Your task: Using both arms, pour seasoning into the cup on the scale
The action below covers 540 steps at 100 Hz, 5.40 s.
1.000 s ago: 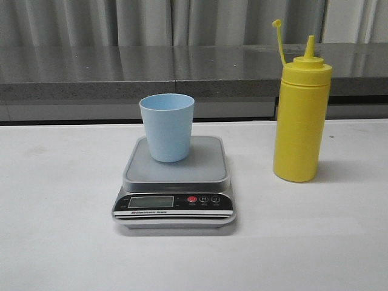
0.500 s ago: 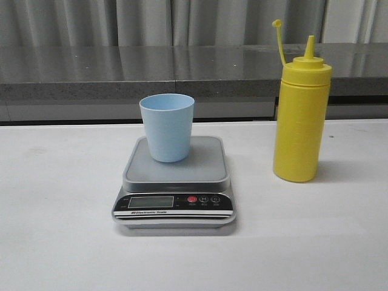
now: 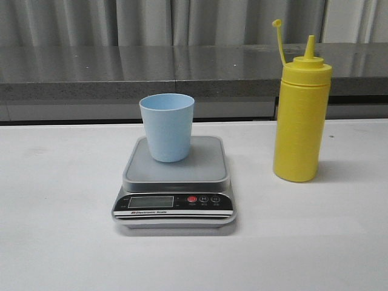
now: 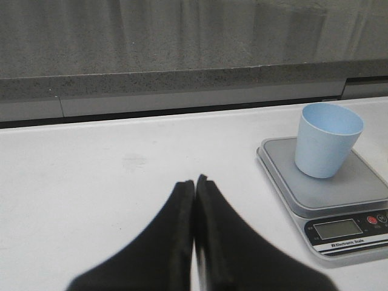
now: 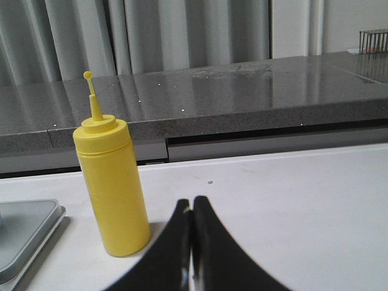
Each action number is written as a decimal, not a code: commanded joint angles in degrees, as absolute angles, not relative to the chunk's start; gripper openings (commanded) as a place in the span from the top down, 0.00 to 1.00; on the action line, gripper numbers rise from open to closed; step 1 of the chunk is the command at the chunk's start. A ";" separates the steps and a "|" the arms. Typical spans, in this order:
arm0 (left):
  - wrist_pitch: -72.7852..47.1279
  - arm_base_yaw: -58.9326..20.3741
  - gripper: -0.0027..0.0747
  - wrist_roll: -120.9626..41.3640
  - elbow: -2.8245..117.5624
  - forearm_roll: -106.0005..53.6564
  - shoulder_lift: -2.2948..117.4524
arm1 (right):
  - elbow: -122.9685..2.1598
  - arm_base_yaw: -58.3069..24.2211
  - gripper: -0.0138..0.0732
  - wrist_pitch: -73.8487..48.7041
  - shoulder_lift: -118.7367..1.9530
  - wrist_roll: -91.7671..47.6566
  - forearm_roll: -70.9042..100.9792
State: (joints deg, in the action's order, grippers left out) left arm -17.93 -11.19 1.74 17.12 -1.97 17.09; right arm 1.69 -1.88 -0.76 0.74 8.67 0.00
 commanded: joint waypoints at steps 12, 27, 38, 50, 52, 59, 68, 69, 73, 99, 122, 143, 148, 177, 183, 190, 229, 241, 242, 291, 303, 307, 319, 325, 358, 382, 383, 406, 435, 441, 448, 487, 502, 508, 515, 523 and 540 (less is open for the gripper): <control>-13.26 -11.10 0.99 2.34 18.70 -2.06 17.45 | -1.52 -1.74 0.92 -0.73 1.36 8.61 0.60; -13.26 -11.10 0.99 2.34 18.70 -2.06 17.45 | -6.27 -1.74 0.92 -8.42 -3.49 8.55 0.42; -13.26 -11.10 0.99 2.34 18.70 -2.06 17.45 | -9.72 -1.74 0.92 -9.54 -10.28 8.55 0.42; -13.26 -11.10 0.99 2.34 18.70 -2.06 17.45 | -12.71 -1.77 0.92 -7.39 -18.94 8.55 0.50; -13.26 -11.10 0.99 2.34 18.70 -2.06 17.45 | -13.07 -1.88 0.92 -6.50 -20.49 8.55 0.50; -13.26 -11.10 0.99 2.34 18.70 -2.06 17.45 | -13.91 -2.77 0.92 -3.64 -25.39 8.55 0.50; -13.26 -11.10 0.99 2.34 18.70 -2.06 17.45 | -13.91 -4.96 0.91 0.85 -31.07 8.55 0.50; -13.26 -11.10 0.99 2.34 18.70 -2.06 17.45 | -13.91 -5.37 0.91 1.52 -31.90 8.55 0.50; -13.26 -11.10 0.99 2.34 18.70 -2.06 17.45 | -13.91 -6.46 0.88 3.12 -33.89 8.55 0.50; -13.26 -11.10 0.99 2.34 18.70 -2.06 17.45 | -13.91 -14.06 0.22 20.86 -47.67 8.55 0.50; -13.26 -11.10 0.99 2.34 18.70 -2.06 17.45 | -13.91 -14.32 0.10 41.76 -64.24 8.55 0.00; -13.26 -11.10 0.99 2.34 18.70 -2.06 17.45 | -14.25 -14.32 0.10 60.93 -79.47 8.55 -1.94; -13.26 -11.10 0.99 2.34 18.70 -2.06 17.45 | -14.93 -14.32 0.10 63.00 -82.43 8.55 -2.56; -13.26 -11.10 0.99 2.34 18.70 -2.06 17.45 | -22.36 -15.35 0.10 64.53 -92.10 8.55 -4.15; -13.26 -11.10 0.99 2.34 18.70 -2.06 17.45 | -23.68 -15.35 0.10 64.53 -93.22 8.55 -4.25; -13.26 -11.10 0.99 2.34 18.70 -2.06 17.45 | -25.36 -15.35 0.10 64.21 -94.31 8.60 -4.67; -13.26 -11.10 0.99 2.34 18.70 -2.06 17.45 | -33.68 -15.35 0.10 62.75 -101.15 8.60 -4.98; -13.26 -11.10 0.99 2.34 18.70 -2.06 17.45 | -35.32 -15.35 0.10 62.75 -102.48 8.60 -4.98; -13.26 -11.10 0.99 2.34 18.70 -2.06 17.45 | -35.43 -15.35 0.10 62.70 -102.49 8.60 -4.98; -13.26 -11.10 0.99 2.34 18.70 -2.06 17.45 | -37.87 -15.35 0.66 60.43 -104.20 8.60 -4.98; -13.26 -11.10 0.99 2.34 18.70 -2.06 17.45 | -37.87 -15.35 0.91 60.43 -104.20 8.55 -4.98; -13.26 -11.10 0.99 2.34 18.70 -2.06 17.45 | -37.87 -15.35 0.92 60.49 -104.09 8.49 -4.98; -13.26 -11.10 0.99 2.34 18.70 -2.06 17.45 | -38.40 -15.35 0.91 59.76 -102.84 7.32 -4.98; -13.26 -11.10 0.99 2.34 18.70 -2.06 17.45 | -39.21 -15.42 0.91 57.79 -101.34 6.27 -5.25; -13.26 -11.10 0.99 2.34 18.70 -2.06 17.45 | -52.29 -20.13 0.91 28.40 -95.43 0.00 -16.72; -13.26 -11.10 0.99 2.34 18.70 -2.06 17.45 | -61.88 -23.55 0.91 10.45 -95.43 0.00 -28.00; -13.26 -11.10 0.99 2.34 18.70 -2.06 17.45 | -62.29 -23.63 0.91 10.12 -95.43 0.00 -28.38; -13.26 -11.10 0.99 2.34 18.70 -2.06 17.45 | -67.43 -25.75 0.91 0.74 -95.86 0.60 -38.85; -13.26 -11.10 0.99 2.34 18.70 -2.06 17.45 | -73.31 -28.87 0.91 -10.05 -99.77 5.66 -54.02; -13.26 -11.10 0.99 2.34 18.70 -2.06 17.45 | -73.77 -29.17 0.91 -12.21 -100.12 9.19 -58.71; -13.26 -11.10 0.99 2.34 18.70 -2.06 17.45 | -73.77 -29.73 0.91 -14.21 -100.17 13.45 -66.02; -13.26 -11.10 0.99 2.34 18.70 -2.06 17.45 | -73.77 -33.39 0.91 -20.64 -101.43 22.15 -93.22; -13.26 -11.10 0.99 2.34 18.70 -2.06 17.45 | -73.77 -34.92 0.91 -23.36 -103.35 22.04 -97.84; -13.26 -11.10 0.99 2.34 18.70 -2.06 17.45 | -73.68 -35.38 0.91 -23.86 -103.73 22.04 -98.53; -13.26 -11.10 0.99 2.34 18.70 -2.06 17.45 | -73.07 -35.47 0.91 -23.86 -103.73 21.71 -100.36; -13.26 -11.10 0.99 2.34 18.70 -2.06 17.45 | -72.46 -35.47 0.91 -24.62 -103.73 20.74 -101.83; -13.26 -11.10 0.99 2.34 18.70 -2.06 17.45 | -70.35 -35.47 0.91 -25.06 -103.73 13.50 -103.04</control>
State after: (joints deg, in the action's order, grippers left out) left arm -17.89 -11.15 1.74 17.12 -1.97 17.05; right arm -70.07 -35.48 -22.58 -106.95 17.89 -100.22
